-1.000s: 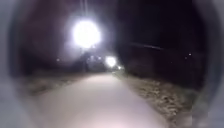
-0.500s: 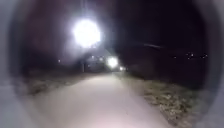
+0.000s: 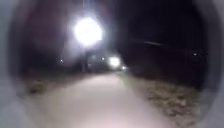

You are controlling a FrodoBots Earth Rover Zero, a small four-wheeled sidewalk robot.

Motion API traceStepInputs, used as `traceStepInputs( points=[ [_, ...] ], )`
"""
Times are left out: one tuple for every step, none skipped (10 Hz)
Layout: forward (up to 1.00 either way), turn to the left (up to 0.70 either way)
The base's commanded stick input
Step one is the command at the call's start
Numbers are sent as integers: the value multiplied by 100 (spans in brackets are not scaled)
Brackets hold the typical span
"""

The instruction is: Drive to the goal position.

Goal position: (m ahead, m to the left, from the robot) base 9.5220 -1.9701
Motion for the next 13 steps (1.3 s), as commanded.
traceStepInputs(
  points=[
    [100, 0],
    [100, 0],
    [100, 0],
    [100, 0],
    [100, 2],
    [100, 6],
    [100, 37],
    [100, 6],
    [100, 0],
    [100, 0],
    [100, 0],
    [100, 0],
    [100, 0]
  ],
)
